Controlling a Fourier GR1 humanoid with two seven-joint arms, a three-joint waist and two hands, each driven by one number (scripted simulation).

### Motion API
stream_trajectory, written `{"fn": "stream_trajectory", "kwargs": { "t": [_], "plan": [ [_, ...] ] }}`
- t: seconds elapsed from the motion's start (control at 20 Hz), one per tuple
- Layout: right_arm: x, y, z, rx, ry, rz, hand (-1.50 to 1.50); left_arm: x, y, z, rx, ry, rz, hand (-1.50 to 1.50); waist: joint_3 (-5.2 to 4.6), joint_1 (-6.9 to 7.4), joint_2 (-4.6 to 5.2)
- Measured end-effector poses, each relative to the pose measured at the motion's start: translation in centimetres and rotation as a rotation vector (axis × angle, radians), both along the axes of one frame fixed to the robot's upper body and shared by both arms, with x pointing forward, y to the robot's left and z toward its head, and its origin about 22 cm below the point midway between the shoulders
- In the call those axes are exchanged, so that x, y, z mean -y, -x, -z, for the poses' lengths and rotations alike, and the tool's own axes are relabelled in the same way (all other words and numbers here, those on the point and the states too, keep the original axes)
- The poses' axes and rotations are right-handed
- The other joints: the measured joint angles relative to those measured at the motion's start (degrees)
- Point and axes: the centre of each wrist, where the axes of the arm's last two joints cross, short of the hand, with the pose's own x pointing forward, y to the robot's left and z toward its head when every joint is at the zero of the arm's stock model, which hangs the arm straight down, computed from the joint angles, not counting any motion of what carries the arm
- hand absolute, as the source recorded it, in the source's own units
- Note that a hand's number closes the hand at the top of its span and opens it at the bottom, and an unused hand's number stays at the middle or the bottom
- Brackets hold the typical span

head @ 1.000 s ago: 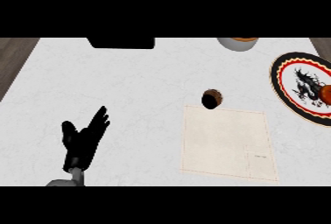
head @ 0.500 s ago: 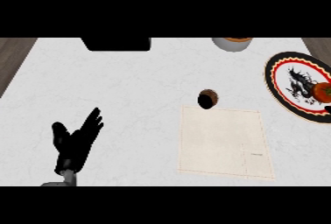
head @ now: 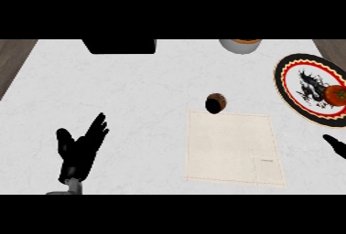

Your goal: Pick the tomato from the placemat and place it in the plate

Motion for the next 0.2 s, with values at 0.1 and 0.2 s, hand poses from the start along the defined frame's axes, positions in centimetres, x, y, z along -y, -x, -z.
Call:
{"fn": "stream_trajectory", "kwargs": {
  "t": [0.1,0.2],
  "plan": [
    [-1.1,0.7,-0.1,-0.012,0.006,0.000,-1.50,-0.1,-0.2,0.2,-0.002,0.005,0.000,0.00,0.00,0.07,0.04],
    [-1.6,1.6,-0.1,-0.024,0.008,0.002,-1.50,0.4,0.0,0.3,-0.001,0.005,0.007,0.00,0.02,0.20,0.08]
  ]
}}
